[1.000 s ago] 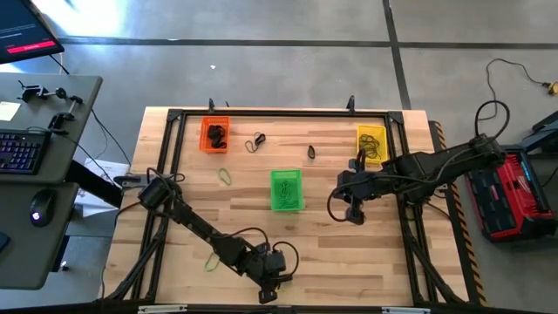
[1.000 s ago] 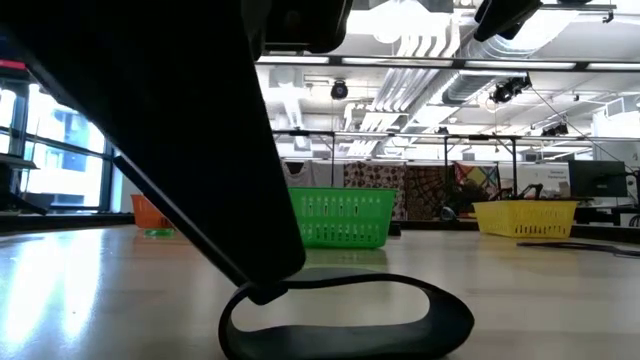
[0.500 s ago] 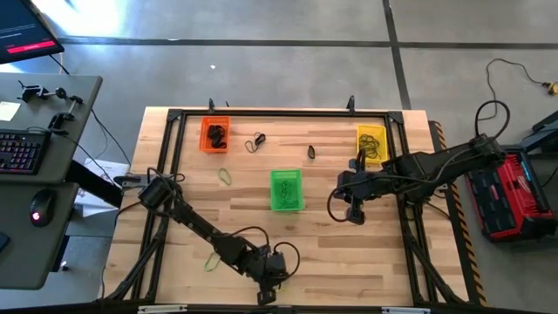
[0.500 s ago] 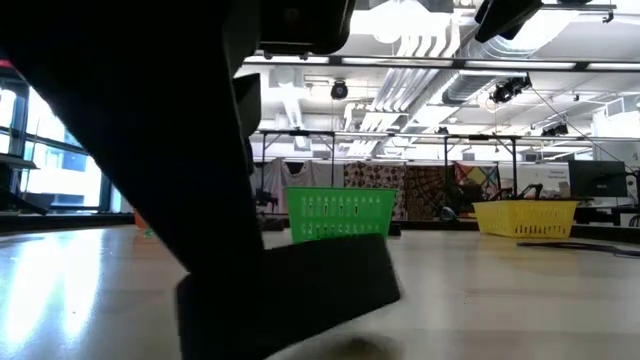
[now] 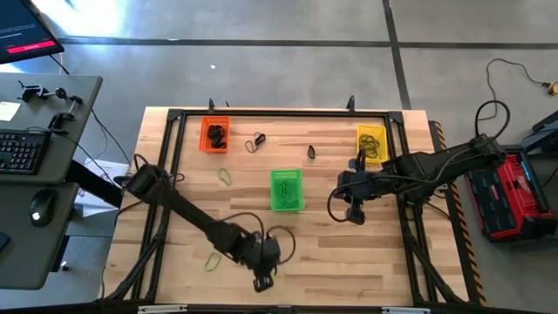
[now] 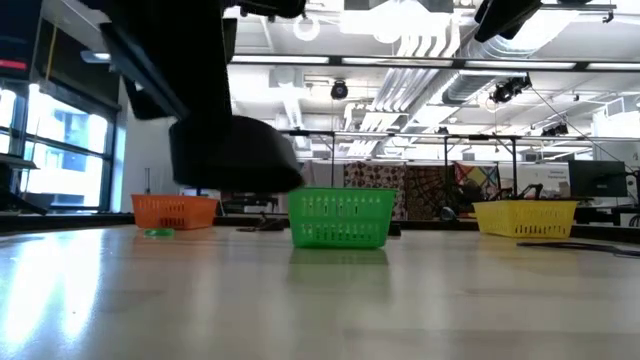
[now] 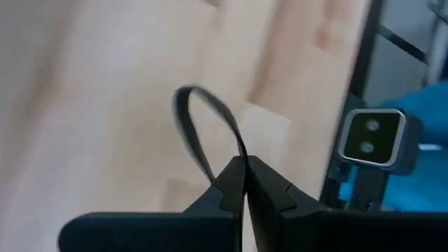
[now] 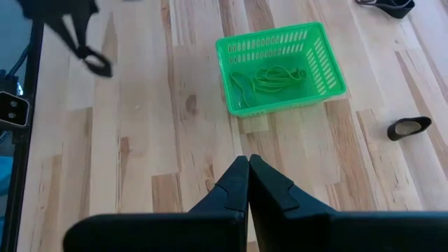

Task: Sort rubber bands into baskets
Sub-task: Put the black rubber band into the orange bin, then put the green rubber band into the green bin

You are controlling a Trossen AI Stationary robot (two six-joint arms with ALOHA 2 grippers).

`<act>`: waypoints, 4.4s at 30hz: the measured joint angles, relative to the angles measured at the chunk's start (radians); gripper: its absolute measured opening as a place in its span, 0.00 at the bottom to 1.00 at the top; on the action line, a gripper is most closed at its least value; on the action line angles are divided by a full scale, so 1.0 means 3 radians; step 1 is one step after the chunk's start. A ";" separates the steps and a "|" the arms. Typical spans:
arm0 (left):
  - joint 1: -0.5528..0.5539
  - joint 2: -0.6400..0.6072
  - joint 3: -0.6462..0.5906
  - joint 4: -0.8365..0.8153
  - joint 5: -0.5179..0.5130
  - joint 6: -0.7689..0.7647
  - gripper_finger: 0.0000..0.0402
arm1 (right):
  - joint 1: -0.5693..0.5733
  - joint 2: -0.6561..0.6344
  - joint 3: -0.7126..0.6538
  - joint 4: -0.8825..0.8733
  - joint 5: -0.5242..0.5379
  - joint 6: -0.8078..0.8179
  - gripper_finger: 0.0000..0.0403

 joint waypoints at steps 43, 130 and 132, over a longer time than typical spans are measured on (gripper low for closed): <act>0.3605 -0.2004 -0.1155 -0.2221 0.0006 0.1390 0.00 | -0.0215 0.0000 0.0001 0.0384 0.0135 -0.0045 0.00; 0.2790 -0.2324 -0.1151 -0.1642 0.0397 0.3800 0.26 | -0.1648 0.0001 0.0001 0.0924 -0.0625 -0.0934 0.00; 0.2775 -0.2215 -0.1151 -0.1642 0.0379 0.3958 0.26 | -0.1648 0.0001 0.0001 0.0962 -0.0558 -0.0824 0.00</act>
